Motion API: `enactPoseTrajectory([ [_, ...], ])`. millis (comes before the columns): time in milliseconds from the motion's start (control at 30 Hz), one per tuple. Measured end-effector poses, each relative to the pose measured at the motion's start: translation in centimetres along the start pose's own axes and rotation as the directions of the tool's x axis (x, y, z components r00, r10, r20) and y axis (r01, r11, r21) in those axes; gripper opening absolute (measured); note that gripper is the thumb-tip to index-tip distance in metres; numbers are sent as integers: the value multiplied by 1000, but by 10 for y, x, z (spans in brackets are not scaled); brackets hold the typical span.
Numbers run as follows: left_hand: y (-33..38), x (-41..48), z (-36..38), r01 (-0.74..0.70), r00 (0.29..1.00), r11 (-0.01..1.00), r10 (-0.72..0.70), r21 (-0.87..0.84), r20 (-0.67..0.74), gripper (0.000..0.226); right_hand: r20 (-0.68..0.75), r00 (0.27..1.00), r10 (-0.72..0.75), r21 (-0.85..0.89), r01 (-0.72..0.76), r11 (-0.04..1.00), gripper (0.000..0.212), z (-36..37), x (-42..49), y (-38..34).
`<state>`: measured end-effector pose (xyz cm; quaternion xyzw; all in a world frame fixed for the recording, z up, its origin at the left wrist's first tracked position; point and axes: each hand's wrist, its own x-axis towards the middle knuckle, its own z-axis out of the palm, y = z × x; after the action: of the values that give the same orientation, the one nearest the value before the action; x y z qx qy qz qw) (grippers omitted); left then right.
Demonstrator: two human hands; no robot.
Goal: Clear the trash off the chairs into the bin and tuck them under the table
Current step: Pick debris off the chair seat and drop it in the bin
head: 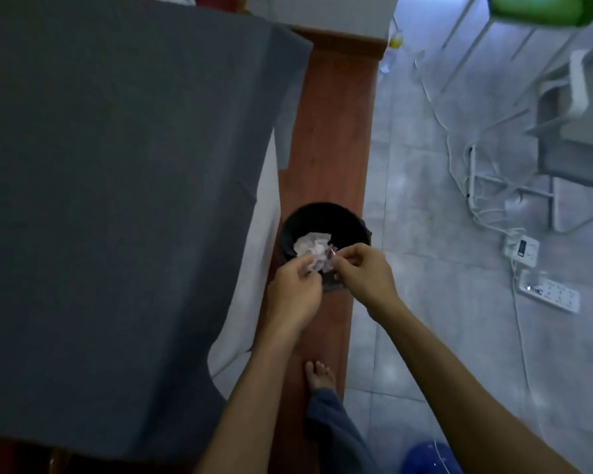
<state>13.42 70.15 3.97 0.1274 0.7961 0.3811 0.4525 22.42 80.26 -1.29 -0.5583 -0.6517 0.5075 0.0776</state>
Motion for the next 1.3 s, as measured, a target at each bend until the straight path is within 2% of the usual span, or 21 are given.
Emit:
enactPoseTrajectory([
  [100, -28, 42, 22, 137, 991, 990, -136, 22, -6, 44, 49, 997, 58, -118, -52, 992, 12, 22, 47, 41],
  [267, -65, 115, 53, 232, 972, 972, -230, 47, -37, 44, 127, 983, 132, -310, -88, 947, 5, 56, 116, 98],
  [433, -91, 166, 75, 267, 964, 960, -267, 87, -9, 45, 264, 952, 153, -456, -16, 890, 42, 77, 158, 136],
  [567, -100, 175, 82, 273, 961, 959, -275, 72, 14, 47, 249, 951, 185, -501, -37, 865, 45, 76, 168, 141],
  [800, -63, 131, 51, 234, 972, 972, -234, -4, -30, 47, 246, 960, 131, -344, -40, 938, 42, 60, 120, 91],
  [967, 13, 68, 2, 23, 998, 999, -20, -44, 66, 56, 189, 979, 79, -133, -54, 990, 32, 30, 58, 19],
  [1033, 45, 35, -28, -86, 994, 995, 89, -49, 66, 60, 148, 989, 25, -69, -15, 997, 29, 13, 27, -16],
  [1200, 96, -59, -111, -312, 950, 948, 309, -62, -43, 57, 19, 990, -142, 142, 138, 980, 12, -21, -68, -119],
  [1300, 88, -118, -172, -393, 913, 919, 389, -11, -124, 55, 46, 956, -289, 177, 277, 945, 10, -7, -137, -179],
])
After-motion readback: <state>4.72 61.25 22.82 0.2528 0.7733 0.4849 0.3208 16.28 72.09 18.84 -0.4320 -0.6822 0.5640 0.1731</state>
